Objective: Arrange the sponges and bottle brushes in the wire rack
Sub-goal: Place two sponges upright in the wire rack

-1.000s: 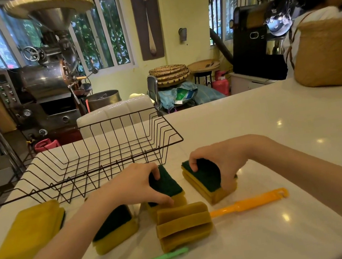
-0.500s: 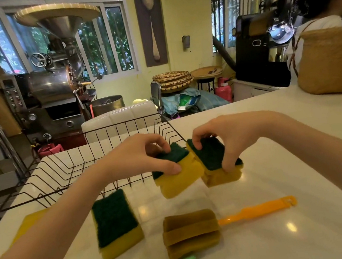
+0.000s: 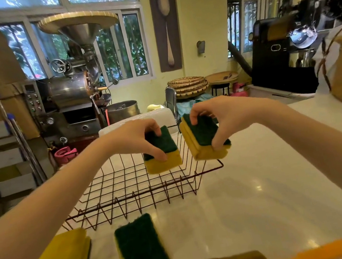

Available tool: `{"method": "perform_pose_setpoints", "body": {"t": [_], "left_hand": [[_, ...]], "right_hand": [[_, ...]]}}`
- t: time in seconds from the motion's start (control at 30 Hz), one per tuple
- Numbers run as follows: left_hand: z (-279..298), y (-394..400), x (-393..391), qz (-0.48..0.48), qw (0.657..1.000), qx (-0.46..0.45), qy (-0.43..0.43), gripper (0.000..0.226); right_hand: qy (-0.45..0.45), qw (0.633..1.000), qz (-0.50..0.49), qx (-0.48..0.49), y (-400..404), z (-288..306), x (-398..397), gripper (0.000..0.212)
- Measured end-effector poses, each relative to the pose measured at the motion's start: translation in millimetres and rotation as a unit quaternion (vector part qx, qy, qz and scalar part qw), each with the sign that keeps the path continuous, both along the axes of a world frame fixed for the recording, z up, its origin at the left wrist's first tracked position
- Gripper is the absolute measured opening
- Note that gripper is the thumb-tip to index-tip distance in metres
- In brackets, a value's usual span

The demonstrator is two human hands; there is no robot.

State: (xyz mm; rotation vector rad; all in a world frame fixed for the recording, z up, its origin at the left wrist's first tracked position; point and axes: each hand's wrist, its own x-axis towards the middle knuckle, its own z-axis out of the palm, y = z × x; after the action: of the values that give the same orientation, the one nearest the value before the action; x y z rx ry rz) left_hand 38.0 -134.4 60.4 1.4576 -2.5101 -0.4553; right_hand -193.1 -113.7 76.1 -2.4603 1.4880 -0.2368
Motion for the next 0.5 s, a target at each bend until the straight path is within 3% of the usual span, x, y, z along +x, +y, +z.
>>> {"method": "perform_pose_setpoints", "body": {"t": [0.5], "left_hand": [[-68.7,-86.9,28.9,0.044,0.994,0.033,-0.093,0.058]], "right_hand": [[0.008,0.999,0.035,0.019,-84.4,-38.7,61.2,0.061]]}}
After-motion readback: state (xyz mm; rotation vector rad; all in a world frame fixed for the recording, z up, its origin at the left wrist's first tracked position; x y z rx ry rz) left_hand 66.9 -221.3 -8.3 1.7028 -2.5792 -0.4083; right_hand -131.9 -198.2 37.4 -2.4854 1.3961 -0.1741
